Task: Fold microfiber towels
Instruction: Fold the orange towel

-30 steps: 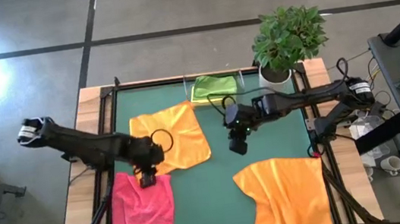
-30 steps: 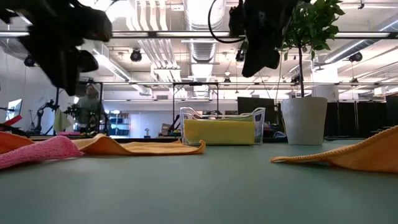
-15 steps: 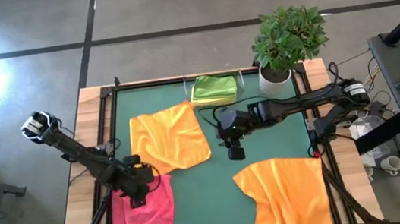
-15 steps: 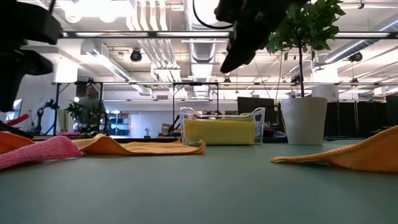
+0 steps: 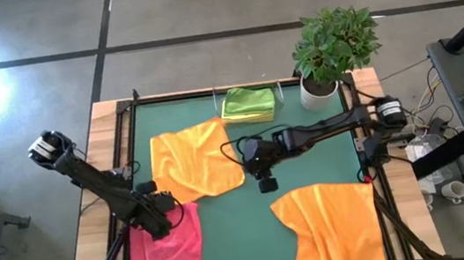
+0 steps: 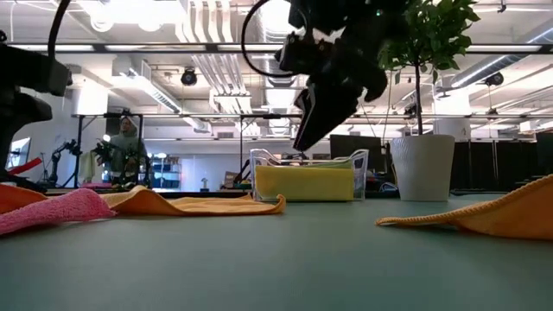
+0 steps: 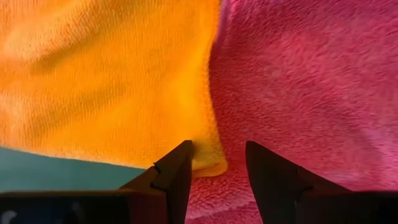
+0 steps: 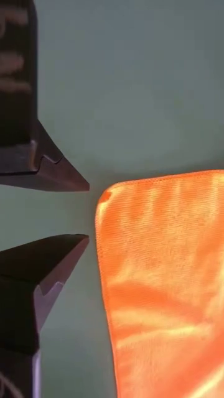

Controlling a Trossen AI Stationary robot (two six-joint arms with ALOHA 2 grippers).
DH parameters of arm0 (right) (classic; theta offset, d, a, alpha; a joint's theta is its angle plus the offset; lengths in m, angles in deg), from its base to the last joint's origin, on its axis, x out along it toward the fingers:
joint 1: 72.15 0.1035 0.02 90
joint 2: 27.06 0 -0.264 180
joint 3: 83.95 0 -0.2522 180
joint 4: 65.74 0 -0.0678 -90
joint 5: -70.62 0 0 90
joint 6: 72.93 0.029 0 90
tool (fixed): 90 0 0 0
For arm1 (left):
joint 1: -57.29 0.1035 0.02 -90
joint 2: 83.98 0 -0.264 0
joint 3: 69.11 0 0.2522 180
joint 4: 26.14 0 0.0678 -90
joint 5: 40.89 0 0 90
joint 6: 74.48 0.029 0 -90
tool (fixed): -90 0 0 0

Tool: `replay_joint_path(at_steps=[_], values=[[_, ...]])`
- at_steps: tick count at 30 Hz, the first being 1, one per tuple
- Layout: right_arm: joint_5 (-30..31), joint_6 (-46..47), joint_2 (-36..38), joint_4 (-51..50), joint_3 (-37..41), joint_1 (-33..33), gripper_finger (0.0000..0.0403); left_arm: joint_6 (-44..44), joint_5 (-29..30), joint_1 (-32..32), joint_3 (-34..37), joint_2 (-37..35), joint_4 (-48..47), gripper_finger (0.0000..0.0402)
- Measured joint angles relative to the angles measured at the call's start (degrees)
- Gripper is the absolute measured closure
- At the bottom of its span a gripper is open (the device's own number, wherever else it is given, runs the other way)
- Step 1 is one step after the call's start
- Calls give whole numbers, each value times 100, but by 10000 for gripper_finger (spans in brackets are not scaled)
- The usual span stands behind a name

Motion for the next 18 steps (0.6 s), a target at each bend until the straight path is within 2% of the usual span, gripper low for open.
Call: replay_joint_path(at_steps=[6, 11, 18], values=[[-59, -344, -269, 39, -254, 0, 292, -151, -8, 2, 224, 99, 0, 267], [-481, -751, -630, 149, -377, 0, 293, -294, -15, 7, 241, 196, -24, 267], [-419, -1166, -1218, 197, -690, 0, 298, -487, -31, 7, 223, 387, -39, 267]])
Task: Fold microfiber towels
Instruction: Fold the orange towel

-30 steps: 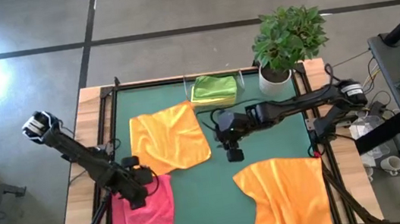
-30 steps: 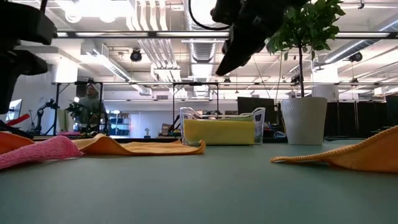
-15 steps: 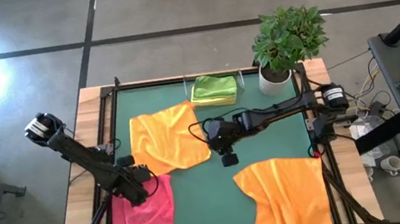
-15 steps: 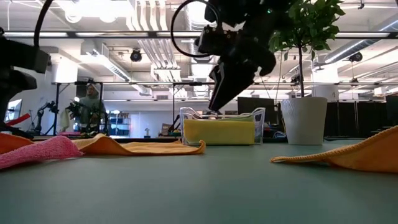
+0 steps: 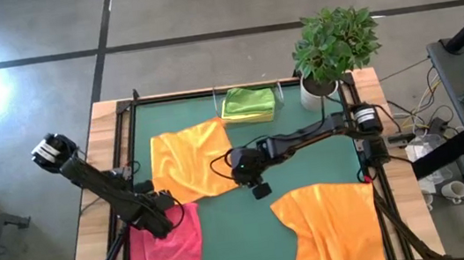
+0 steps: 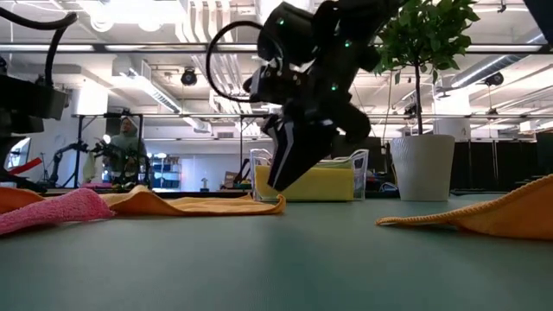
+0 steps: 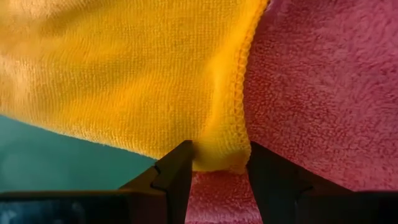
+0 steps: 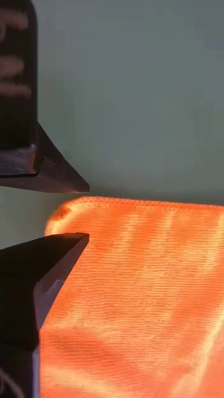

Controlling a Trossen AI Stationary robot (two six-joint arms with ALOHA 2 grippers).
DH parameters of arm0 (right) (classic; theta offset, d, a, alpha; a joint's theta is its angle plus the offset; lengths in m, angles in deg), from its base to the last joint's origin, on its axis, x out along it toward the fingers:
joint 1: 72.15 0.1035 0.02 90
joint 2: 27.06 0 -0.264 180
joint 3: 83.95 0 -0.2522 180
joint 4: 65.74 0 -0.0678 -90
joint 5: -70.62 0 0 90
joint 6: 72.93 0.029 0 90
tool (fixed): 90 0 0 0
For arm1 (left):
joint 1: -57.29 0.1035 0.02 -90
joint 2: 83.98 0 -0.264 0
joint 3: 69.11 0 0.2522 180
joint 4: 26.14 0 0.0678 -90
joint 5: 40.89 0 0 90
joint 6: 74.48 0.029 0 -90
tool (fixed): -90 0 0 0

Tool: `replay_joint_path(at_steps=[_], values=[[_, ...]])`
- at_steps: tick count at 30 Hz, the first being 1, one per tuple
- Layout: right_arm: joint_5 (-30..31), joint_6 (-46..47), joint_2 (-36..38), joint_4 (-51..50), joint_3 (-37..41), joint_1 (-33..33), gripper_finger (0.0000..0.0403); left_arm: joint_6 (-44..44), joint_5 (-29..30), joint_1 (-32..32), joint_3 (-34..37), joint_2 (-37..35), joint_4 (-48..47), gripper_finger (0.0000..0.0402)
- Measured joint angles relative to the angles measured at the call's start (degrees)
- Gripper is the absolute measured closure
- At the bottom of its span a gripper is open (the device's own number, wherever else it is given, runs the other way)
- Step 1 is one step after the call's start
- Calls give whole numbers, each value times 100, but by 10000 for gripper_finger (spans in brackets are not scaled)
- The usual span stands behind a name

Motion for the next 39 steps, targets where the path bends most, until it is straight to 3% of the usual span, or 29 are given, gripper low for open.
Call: replay_joint_path(at_steps=[9, 17, 21, 25, 39], values=[[-55, -181, -435, -747, -426, -79, 301, -93, -11, 2, -7, 138, -36, 279], [-96, 36, -657, -823, -589, -125, 321, -96, -13, 2, -11, 115, -30, 360], [-109, 241, -646, -832, -589, -181, 360, -95, -12, 2, -11, 116, -30, 396], [-105, 405, -646, -821, -589, -247, 391, -95, -12, 3, -11, 113, -30, 396], [31, 1187, 52, -1446, -581, -178, 395, -46, -13, 2, -264, -40, -37, 401]])
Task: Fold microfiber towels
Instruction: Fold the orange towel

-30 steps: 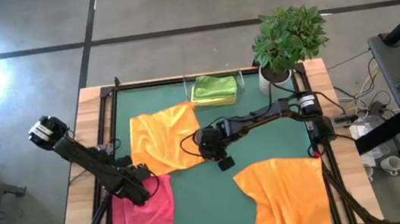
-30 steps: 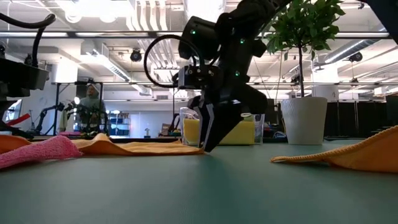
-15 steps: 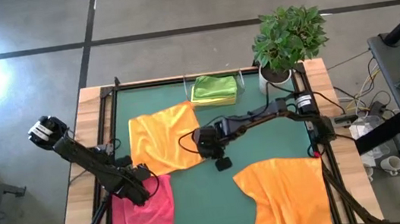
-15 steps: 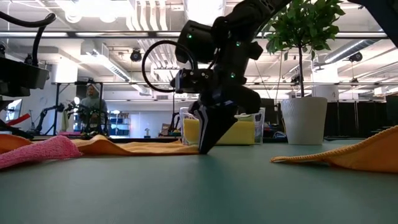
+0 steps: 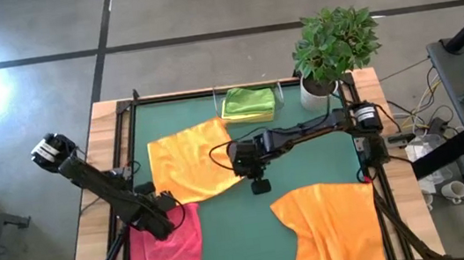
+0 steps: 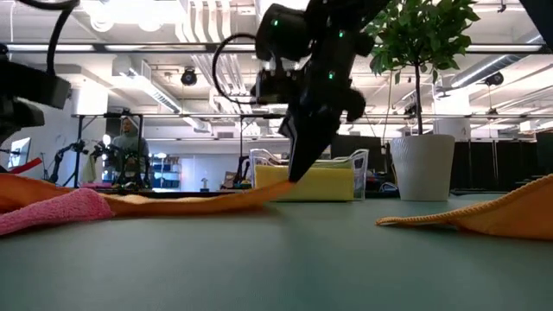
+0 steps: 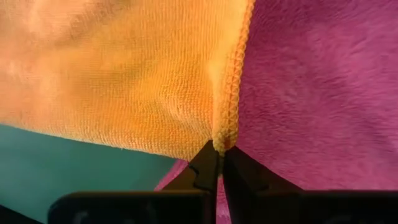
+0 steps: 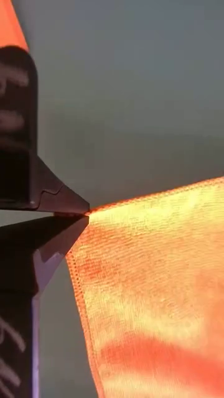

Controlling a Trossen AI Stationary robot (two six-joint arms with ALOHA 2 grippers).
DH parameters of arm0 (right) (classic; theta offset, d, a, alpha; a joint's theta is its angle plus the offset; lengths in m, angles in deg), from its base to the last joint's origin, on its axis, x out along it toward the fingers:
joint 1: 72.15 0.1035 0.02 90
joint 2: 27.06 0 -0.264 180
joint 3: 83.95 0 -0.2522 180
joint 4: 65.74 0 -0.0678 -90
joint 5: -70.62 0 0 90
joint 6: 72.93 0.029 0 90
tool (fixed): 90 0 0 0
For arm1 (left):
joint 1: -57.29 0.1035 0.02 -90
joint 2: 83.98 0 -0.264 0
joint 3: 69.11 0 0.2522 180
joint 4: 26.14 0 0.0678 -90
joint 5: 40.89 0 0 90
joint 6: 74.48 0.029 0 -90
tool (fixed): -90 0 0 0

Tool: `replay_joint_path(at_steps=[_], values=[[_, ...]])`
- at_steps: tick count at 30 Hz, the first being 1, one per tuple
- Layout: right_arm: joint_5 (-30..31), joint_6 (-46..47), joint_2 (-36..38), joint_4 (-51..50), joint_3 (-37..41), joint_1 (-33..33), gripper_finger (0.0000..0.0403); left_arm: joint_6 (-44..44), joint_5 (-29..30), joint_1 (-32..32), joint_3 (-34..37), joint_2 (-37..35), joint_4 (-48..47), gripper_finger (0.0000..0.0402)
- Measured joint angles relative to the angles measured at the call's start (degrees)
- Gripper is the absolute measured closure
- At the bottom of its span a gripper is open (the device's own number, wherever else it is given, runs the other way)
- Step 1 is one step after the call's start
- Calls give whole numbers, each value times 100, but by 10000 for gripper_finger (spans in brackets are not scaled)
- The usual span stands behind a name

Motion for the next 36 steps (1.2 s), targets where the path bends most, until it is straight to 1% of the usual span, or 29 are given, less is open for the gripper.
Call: replay_joint_path(at_steps=[5, 9, 15, 20, 24, 29, 34, 36], values=[[137, 362, 425, -95, 0, 148, 395, 335, -2, 2, -190, -257, -103, 401], [208, 798, 765, -261, 0, 301, 395, 820, -3, 1, -579, -486, -576, 401], [943, 1355, 1372, -397, 0, 500, 395, 1634, -2, 2, -1299, -741, -1353, 401], [1501, 1922, 1956, -453, 0, 636, 395, 2505, 6, 2, -2012, -775, -1980, 401], [1777, 2191, 2362, -492, 0, 823, 395, 3243, 101, 51, -2608, -774, -2440, 401], [2005, 2564, 2748, -519, 0, 1078, 395, 4258, 244, 249, -3345, -773, -2789, 401], [2777, 2787, 2951, -713, 0, 1373, 395, 5049, 433, 508, -3887, -775, -2859, 402], [2945, 2893, 2984, -813, 0, 1414, 395, 5179, 444, 620, -3966, -775, -2864, 402]])
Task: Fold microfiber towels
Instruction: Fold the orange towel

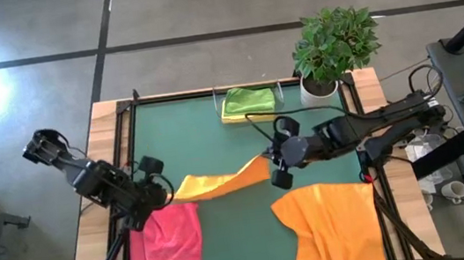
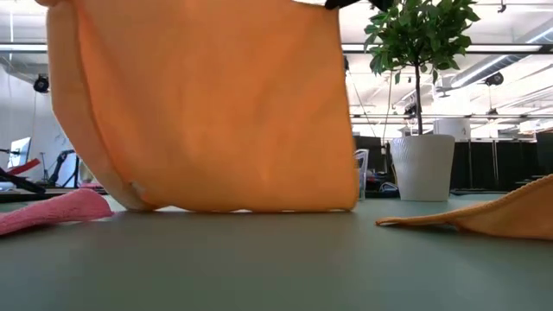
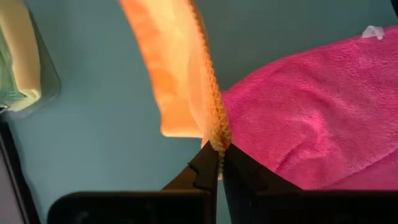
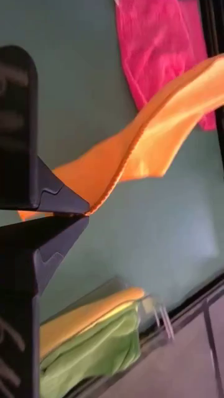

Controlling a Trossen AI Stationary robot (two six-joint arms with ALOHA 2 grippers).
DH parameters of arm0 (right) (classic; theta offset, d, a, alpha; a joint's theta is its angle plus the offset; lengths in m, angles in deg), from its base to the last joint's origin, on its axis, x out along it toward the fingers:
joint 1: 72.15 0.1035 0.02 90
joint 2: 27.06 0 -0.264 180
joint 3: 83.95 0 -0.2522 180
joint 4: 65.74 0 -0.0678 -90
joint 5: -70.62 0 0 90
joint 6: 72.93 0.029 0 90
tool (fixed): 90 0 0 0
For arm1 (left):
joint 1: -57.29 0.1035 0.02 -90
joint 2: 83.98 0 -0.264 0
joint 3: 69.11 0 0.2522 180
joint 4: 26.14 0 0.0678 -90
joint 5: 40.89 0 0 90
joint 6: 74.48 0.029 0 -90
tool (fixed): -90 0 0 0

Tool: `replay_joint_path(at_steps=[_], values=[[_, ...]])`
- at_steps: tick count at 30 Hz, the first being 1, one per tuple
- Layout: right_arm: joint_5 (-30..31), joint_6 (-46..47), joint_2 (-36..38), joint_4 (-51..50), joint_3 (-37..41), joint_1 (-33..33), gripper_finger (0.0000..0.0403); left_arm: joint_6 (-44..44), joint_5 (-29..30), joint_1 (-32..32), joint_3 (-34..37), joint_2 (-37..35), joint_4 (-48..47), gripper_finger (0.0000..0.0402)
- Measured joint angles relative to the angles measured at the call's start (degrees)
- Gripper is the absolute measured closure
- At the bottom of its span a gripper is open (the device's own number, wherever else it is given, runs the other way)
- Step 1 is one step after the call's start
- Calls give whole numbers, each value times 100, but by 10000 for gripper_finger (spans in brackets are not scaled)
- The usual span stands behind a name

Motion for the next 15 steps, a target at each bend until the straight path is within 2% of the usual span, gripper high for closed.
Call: replay_joint_path(at_steps=[4, 11, 15], values=[[165, 121, -6, -181, 0, 0, 395, -106, -4, 198, 54, 6, -14, 402], [136, 109, -49, -130, 0, 17, 395, -1514, -248, 256, 346, 160, 17, 402], [106, 113, -51, -124, -28, 17, 395, -1890, -420, 256, 416, 357, 28, 389]])
